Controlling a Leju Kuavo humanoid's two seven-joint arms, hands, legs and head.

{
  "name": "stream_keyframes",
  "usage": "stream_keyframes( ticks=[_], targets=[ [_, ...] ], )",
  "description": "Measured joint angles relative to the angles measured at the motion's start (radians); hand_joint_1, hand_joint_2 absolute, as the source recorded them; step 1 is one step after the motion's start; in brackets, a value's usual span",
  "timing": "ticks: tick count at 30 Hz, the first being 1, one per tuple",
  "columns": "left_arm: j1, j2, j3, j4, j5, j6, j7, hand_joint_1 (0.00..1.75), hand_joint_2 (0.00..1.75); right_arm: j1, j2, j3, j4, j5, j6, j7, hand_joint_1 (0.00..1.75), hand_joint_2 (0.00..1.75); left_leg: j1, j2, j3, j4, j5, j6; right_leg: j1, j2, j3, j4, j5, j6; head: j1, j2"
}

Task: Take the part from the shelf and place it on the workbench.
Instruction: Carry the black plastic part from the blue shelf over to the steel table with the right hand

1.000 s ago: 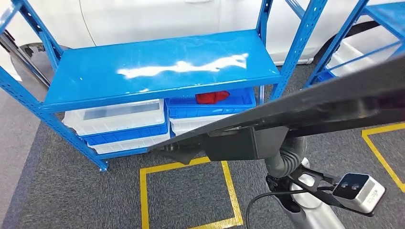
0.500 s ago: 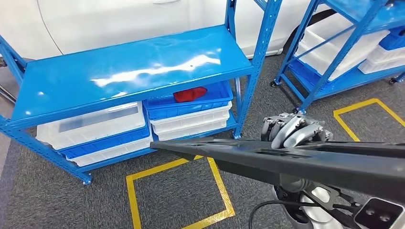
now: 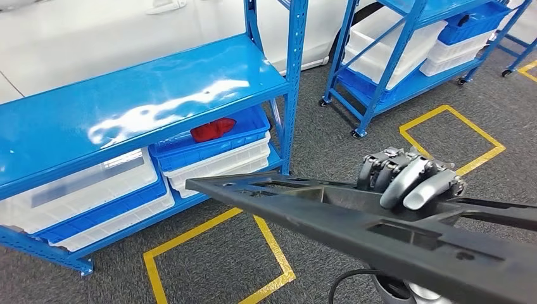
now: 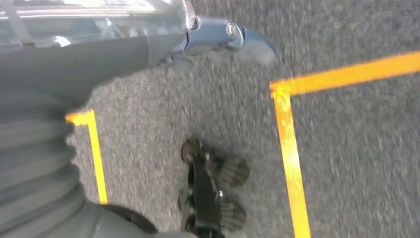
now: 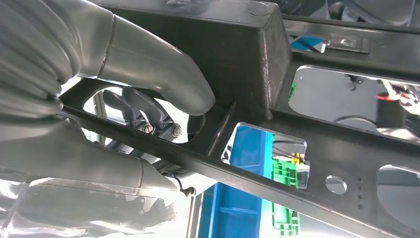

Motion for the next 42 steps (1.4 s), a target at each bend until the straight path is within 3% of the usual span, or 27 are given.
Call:
stream_keyframes(
  ticks=[2,4,6,7,8,9,10,11,13,15,17,19,20,22,23,24,25,26,28,29,31,33,35,37,39,40,42],
  targets=[
    [-0.001,0.002,0.003,0.000,0.003,0.004,-0.003,0.00,1.75,0.000,0.010,-0.001,0.000,0.001,0.000,0.000,1.75,1.75,-0.001,0.017,0.002,-0.009,0.006,0.006,-0.003,0.019,-0.007,-0.003,0.008,0.015,0.000,0.000],
    [-0.004,0.004,0.004,0.000,-0.001,0.007,-0.003,0.00,1.75,0.002,0.017,-0.004,0.000,0.004,-0.005,0.000,1.75,1.75,0.004,0.041,0.005,-0.020,0.017,0.017,0.000,-0.009,-0.021,0.022,-0.011,0.025,0.000,0.000],
    [-0.004,0.007,0.004,0.000,-0.006,0.007,-0.001,0.00,1.75,0.006,0.025,-0.007,0.000,0.010,-0.016,0.000,1.75,1.75,0.005,0.068,0.003,-0.026,0.024,0.024,0.001,-0.068,-0.068,0.126,-0.074,0.031,0.000,0.000],
    [-0.001,0.009,0.004,0.000,-0.010,0.007,0.001,0.00,1.75,0.010,0.029,-0.007,0.000,0.014,-0.022,0.001,1.75,1.75,0.003,0.082,0.000,-0.026,0.024,0.026,-0.001,-0.086,-0.100,0.197,-0.110,0.034,0.000,0.000],
    [0.001,0.010,0.004,0.000,-0.012,0.007,0.002,0.00,1.75,0.015,0.032,-0.007,0.000,0.018,-0.028,0.001,1.75,1.75,0.002,0.096,-0.002,-0.025,0.024,0.025,-0.003,-0.095,-0.125,0.255,-0.132,0.037,0.000,0.000],
    [0.002,0.012,0.004,0.000,-0.015,0.005,0.003,0.00,1.75,0.021,0.034,-0.008,0.000,0.022,-0.033,0.001,1.75,1.75,0.002,0.110,-0.004,-0.023,0.024,0.025,-0.005,-0.100,-0.134,0.282,-0.137,0.038,0.000,0.000],
    [0.002,0.013,0.004,0.000,-0.017,0.003,0.003,0.00,1.75,0.026,0.035,-0.008,0.000,0.027,-0.037,0.001,1.75,1.75,0.001,0.123,-0.006,-0.022,0.024,0.025,-0.006,-0.104,-0.121,0.267,-0.123,0.039,0.000,0.000],
    [0.001,0.014,0.004,0.000,-0.019,0.001,0.004,0.00,1.75,0.029,0.037,-0.008,0.000,0.031,-0.040,0.001,1.75,1.75,0.001,0.136,-0.006,-0.021,0.023,0.023,-0.007,-0.113,-0.087,0.211,-0.094,0.039,0.000,0.000],
    [-0.001,0.015,0.004,0.000,-0.023,-0.005,0.003,0.00,1.75,0.034,0.040,-0.008,-0.002,0.041,-0.045,0.000,1.75,1.75,-0.003,0.156,-0.003,-0.018,0.019,0.017,-0.002,-0.159,-0.001,0.064,-0.045,0.030,0.000,0.000],
    [-0.002,0.018,0.003,0.000,-0.027,-0.014,0.003,0.00,1.75,0.039,0.043,-0.008,-0.004,0.047,-0.051,0.000,1.75,1.75,-0.008,0.173,-0.001,-0.015,0.016,0.008,0.006,-0.186,0.035,-0.006,-0.032,0.019,0.000,0.000],
    [-0.003,0.019,0.001,0.000,-0.033,-0.022,0.003,0.00,1.75,0.045,0.044,-0.009,-0.008,0.053,-0.057,0.000,1.75,1.75,-0.009,0.192,0.003,-0.016,0.015,-0.003,0.008,-0.165,0.030,-0.011,-0.029,0.007,0.000,0.000],
    [-0.006,0.021,-0.002,0.000,-0.041,-0.027,0.004,0.00,1.75,0.048,0.045,-0.010,-0.014,0.059,-0.059,0.000,1.75,1.75,-0.005,0.178,-0.002,0.003,-0.005,-0.014,0.003,-0.143,0.029,-0.017,-0.021,-0.005,0.000,0.000],
    [-0.007,0.020,-0.004,0.000,-0.044,-0.031,0.004,0.00,1.75,0.049,0.046,-0.010,-0.016,0.063,-0.060,0.000,1.75,1.75,-0.003,0.155,-0.016,0.040,-0.032,-0.019,0.000,-0.133,0.029,-0.020,-0.017,-0.011,0.000,0.000],
    [-0.004,0.020,-0.006,0.000,-0.052,-0.036,0.007,0.00,1.75,0.052,0.047,-0.010,-0.018,0.070,-0.066,0.000,1.75,1.75,0.001,0.104,-0.072,0.171,-0.105,-0.025,-0.002,-0.110,0.025,-0.021,-0.013,-0.017,0.000,0.000],
    [-0.001,0.020,-0.006,0.000,-0.055,-0.037,0.010,0.00,1.75,0.056,0.048,-0.010,-0.018,0.073,-0.070,0.000,1.75,1.75,0.002,0.094,-0.101,0.238,-0.132,-0.027,-0.001,-0.097,0.023,-0.021,-0.011,-0.018,0.000,0.000],
    [0.002,0.020,-0.006,0.000,-0.057,-0.037,0.014,0.00,1.75,0.060,0.048,-0.010,-0.018,0.075,-0.075,0.000,1.75,1.75,0.002,0.089,-0.119,0.277,-0.140,-0.027,0.000,-0.083,0.021,-0.020,-0.010,-0.018,0.000,0.000],
    [0.003,0.020,-0.007,0.000,-0.059,-0.035,0.018,0.00,1.75,0.064,0.048,-0.010,-0.018,0.074,-0.078,0.000,1.75,1.75,0.002,0.087,-0.118,0.275,-0.126,-0.026,0.000,-0.069,0.020,-0.018,-0.009,-0.018,0.000,0.000],
    [0.003,0.020,-0.007,0.000,-0.058,-0.033,0.021,0.00,1.75,0.067,0.048,-0.010,-0.018,0.073,-0.078,0.000,1.75,1.75,0.003,0.083,-0.097,0.231,-0.094,-0.025,0.000,-0.054,0.020,-0.017,-0.008,-0.016,0.000,0.000],
    [0.002,0.020,-0.007,0.000,-0.054,-0.029,0.025,0.00,1.75,0.069,0.048,-0.010,-0.018,0.070,-0.075,0.000,1.75,1.75,0.006,0.045,-0.031,0.086,-0.024,-0.019,0.001,-0.029,0.018,-0.011,-0.008,-0.010,0.000,0.000],
    [0.001,0.019,-0.007,0.000,-0.052,-0.027,0.024,0.00,1.75,0.070,0.048,-0.010,-0.018,0.069,-0.073,0.000,1.75,1.75,0.008,0.022,-0.007,0.032,-0.006,-0.016,0.001,-0.017,0.015,-0.008,-0.007,-0.005,0.000,0.000],
    [0.003,0.018,-0.007,0.000,-0.050,-0.025,0.023,0.00,1.75,0.074,0.048,-0.010,-0.018,0.068,-0.070,0.000,1.75,1.75,0.007,-0.003,0.005,-0.004,-0.003,-0.009,-0.002,0.004,0.005,-0.006,-0.001,0.009,0.000,0.000],
    [0.005,0.014,-0.007,0.000,-0.051,-0.024,0.022,0.00,1.75,0.080,0.048,-0.009,-0.018,0.069,-0.069,0.000,1.75,1.75,0.006,0.018,0.006,-0.009,0.003,0.002,-0.005,0.019,-0.001,-0.008,0.004,0.023,0.000,0.000],
    [0.002,0.010,-0.007,0.000,-0.056,-0.024,0.025,0.00,1.75,0.084,0.048,-0.009,-0.019,0.071,-0.071,0.000,1.75,1.75,0.009,0.042,0.007,-0.016,0.010,0.016,-0.002,-0.017,-0.021,0.029,-0.020,0.031,0.000,0.000],
    [0.004,0.007,-0.007,0.000,-0.061,-0.022,0.036,0.00,1.75,0.086,0.048,-0.009,-0.019,0.073,-0.077,0.000,1.75,1.75,0.007,0.069,0.005,-0.019,0.013,0.025,-0.001,-0.075,-0.075,0.146,-0.086,0.035,0.000,0.000],
    [0.009,0.005,-0.007,0.000,-0.066,-0.017,0.051,0.00,1.75,0.087,0.047,-0.008,-0.017,0.073,-0.085,0.000,1.75,1.75,0.003,0.098,0.003,-0.018,0.012,0.027,-0.004,-0.095,-0.128,0.263,-0.133,0.039,0.000,0.000],
    [0.010,0.003,-0.007,0.000,-0.067,-0.014,0.057,0.00,1.75,0.087,0.045,-0.008,-0.015,0.072,-0.088,0.000,1.75,1.75,0.002,0.112,0.002,-0.017,0.012,0.027,-0.005,-0.099,-0.131,0.276,-0.130,0.039,0.000,0.000],
    [0.008,-0.003,-0.007,0.000,-0.064,-0.010,0.063,0.00,1.75,0.085,0.040,-0.008,-0.008,0.069,-0.093,0.000,1.75,1.75,0.000,0.135,0.002,-0.016,0.010,0.025,-0.005,-0.113,-0.075,0.186,-0.079,0.036,0.000,0.000]
  ],
)
